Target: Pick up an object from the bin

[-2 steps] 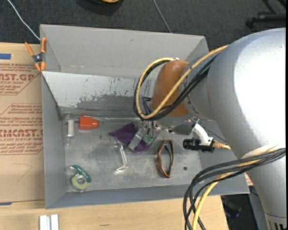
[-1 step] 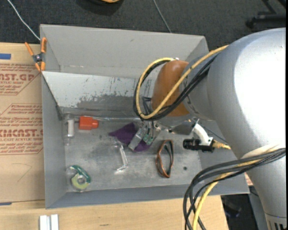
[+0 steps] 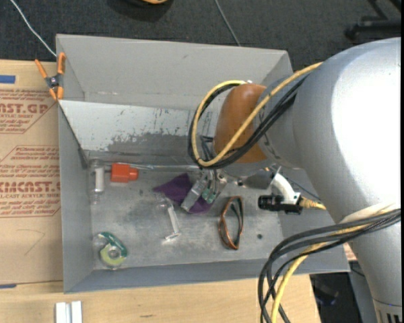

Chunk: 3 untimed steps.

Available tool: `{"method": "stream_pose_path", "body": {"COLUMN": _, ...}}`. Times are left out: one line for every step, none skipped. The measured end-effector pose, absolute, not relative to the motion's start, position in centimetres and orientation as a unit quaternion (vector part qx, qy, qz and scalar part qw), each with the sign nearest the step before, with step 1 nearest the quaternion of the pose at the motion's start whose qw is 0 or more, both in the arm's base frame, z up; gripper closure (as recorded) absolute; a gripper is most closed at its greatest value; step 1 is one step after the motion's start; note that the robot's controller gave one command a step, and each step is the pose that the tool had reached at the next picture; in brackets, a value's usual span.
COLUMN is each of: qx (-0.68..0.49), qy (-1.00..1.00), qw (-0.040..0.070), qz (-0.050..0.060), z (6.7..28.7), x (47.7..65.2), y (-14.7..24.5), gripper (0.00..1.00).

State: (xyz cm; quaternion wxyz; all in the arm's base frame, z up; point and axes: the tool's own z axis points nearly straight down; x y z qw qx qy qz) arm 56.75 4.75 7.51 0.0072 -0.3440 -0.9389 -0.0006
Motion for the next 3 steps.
{"method": "stream_pose_path", "body": {"qx": -0.344, "qy": -0.939, "qw": 0.009, "qz": 0.0, "z": 9.6, "x": 56.6, "y": 4.7, "gripper": 1.0}}
{"method": "stream_pose_path", "body": {"qx": -0.344, "qy": -0.939, "qw": 0.005, "qz": -0.002, "z": 11.2, "x": 56.9, "y": 4.7, "gripper": 1.0}}
{"method": "stream_pose_path", "body": {"qx": -0.344, "qy": -0.939, "qw": 0.005, "qz": -0.002, "z": 12.2, "x": 56.9, "y": 4.7, "gripper": 1.0}}
